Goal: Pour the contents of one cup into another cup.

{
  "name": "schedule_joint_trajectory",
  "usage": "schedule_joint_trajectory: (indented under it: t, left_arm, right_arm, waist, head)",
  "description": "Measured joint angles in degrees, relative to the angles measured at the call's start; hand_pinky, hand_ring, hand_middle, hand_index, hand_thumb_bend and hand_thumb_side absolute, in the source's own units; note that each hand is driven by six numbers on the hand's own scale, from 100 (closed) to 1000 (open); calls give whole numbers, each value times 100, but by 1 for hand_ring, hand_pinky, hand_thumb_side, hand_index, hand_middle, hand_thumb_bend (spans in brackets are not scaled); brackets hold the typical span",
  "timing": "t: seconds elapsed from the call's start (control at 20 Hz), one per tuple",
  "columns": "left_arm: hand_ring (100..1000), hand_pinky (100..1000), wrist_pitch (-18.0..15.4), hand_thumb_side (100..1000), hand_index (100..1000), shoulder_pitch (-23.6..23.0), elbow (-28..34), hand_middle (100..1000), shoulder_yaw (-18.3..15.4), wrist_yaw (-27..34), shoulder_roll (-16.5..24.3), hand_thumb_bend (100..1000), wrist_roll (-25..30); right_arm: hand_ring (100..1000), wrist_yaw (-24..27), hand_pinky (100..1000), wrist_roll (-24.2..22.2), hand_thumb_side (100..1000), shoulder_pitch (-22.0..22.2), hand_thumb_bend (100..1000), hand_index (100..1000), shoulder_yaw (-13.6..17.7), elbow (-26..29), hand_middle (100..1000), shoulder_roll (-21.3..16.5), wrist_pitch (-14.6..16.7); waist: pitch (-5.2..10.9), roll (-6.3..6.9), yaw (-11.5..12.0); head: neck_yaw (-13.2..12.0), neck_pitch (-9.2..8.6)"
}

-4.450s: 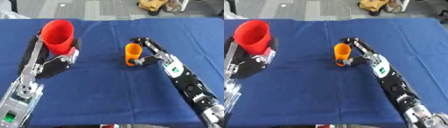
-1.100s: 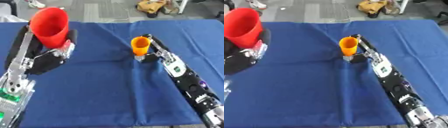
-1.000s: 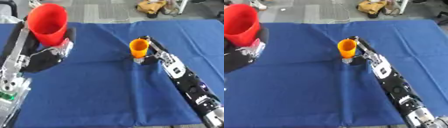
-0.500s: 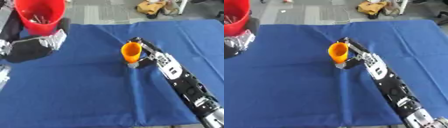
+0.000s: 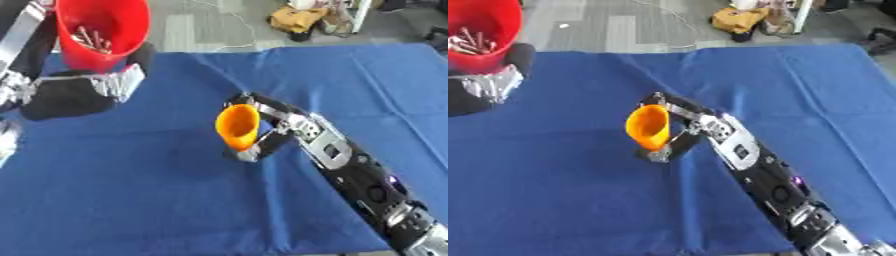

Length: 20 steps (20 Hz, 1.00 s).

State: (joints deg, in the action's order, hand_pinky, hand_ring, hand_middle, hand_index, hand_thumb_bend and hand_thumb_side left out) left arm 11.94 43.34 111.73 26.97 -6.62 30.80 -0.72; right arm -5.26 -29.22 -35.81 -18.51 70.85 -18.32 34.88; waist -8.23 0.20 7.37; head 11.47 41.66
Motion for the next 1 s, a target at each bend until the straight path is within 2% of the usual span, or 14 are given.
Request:
schedule_joint_trajectory:
  t: [0.2,0.5,0.7,1.0]
  left_arm:
    - [518,287,-76,117,778,64,-117,501,81,-145,1,100,33]
    - [515,287,-230,100,775,154,-331,499,209,-493,-20,100,109]
    - [512,286,-364,100,772,229,-490,496,281,-775,-136,100,161]
    - [507,285,-583,100,768,384,-806,493,355,-1224,-340,100,222]
  right_arm:
    - [370,563,260,-524,100,-8,100,612,-112,317,305,-2,-323]
    - [375,1285,266,-1037,100,-108,100,616,-243,786,309,52,-835]
    - [375,1505,266,-1223,100,-151,100,615,-275,883,309,169,-1022]
    - [375,1619,266,-1342,100,-154,100,615,-282,940,309,285,-1141]
  waist:
    - [0,-14,-17]
    - [0,-27,-15]
    - [-1,-25,0]
    - [-10,-29,4]
  head:
    - [-19,0]
    - [-18,0]
    - [-7,0]
    - [8,0]
